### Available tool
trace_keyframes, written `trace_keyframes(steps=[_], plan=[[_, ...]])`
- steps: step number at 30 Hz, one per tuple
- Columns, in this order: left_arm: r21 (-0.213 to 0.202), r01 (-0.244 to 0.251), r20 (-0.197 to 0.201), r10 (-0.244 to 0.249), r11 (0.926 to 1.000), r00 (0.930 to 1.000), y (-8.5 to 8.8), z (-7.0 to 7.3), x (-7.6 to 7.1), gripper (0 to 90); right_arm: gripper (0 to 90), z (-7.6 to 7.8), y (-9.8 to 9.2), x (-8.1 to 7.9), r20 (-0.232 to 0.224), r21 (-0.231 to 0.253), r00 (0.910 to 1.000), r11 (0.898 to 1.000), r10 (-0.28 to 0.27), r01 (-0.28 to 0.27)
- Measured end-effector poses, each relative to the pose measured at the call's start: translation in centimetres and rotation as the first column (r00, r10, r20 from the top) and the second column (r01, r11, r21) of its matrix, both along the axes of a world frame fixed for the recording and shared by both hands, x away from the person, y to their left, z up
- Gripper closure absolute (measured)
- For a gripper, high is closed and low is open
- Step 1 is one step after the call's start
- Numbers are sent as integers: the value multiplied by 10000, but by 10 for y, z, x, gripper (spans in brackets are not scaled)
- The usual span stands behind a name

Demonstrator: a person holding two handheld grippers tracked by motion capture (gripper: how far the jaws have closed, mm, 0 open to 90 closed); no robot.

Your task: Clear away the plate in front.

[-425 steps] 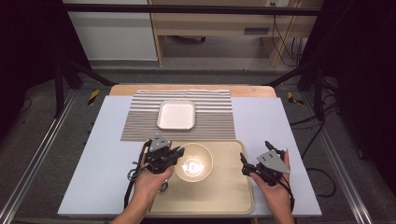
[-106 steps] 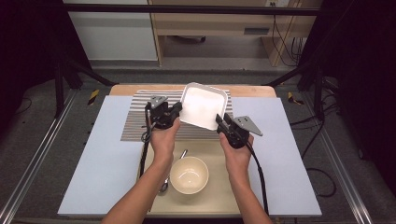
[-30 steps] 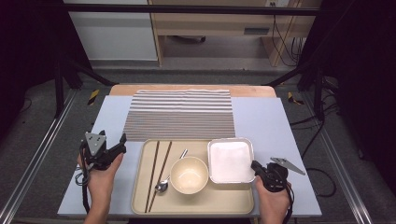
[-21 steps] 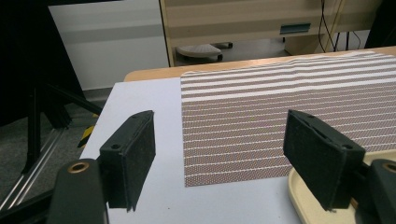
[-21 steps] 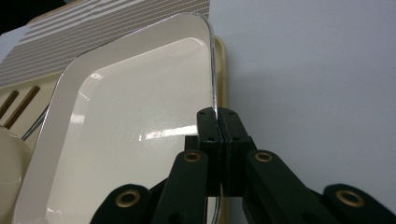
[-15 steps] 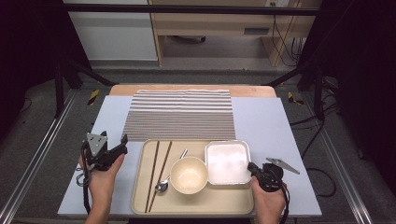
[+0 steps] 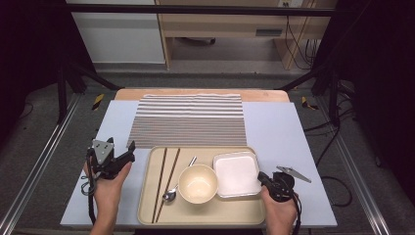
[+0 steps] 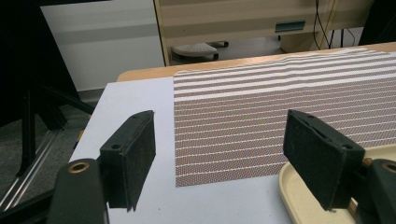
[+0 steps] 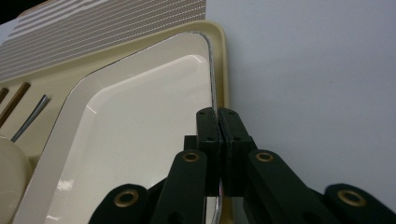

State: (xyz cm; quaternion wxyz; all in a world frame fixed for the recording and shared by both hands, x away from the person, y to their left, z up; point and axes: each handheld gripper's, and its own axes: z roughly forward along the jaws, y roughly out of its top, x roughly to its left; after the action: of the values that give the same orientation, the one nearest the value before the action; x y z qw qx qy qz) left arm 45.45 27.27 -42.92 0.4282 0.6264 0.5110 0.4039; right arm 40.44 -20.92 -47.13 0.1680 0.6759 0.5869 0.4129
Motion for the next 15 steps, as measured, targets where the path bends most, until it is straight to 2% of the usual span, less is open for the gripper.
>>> trace_keyframes(steps=[3,5,9,14,15], plan=[[2,11,-2,-11,10000,10000,0,0,0,250,881,2,2,-3,-110,90,9999,9999,-81,82],[5,32,-25,-32,10000,10000,0,0,0,250,881,1,1,-4,45,-64,9999,9999,93,-93],[-19,36,11,-36,10000,10000,-1,0,0,250,876,2,2,-9,-92,-107,9999,9999,100,-101],[-64,86,31,-86,9999,10000,-2,1,0,250,867,2,2,-13,39,-526,9997,9983,245,-242],[-60,88,31,-88,9999,10000,-1,1,0,251,862,2,3,-15,6,-489,9999,9987,166,-165]])
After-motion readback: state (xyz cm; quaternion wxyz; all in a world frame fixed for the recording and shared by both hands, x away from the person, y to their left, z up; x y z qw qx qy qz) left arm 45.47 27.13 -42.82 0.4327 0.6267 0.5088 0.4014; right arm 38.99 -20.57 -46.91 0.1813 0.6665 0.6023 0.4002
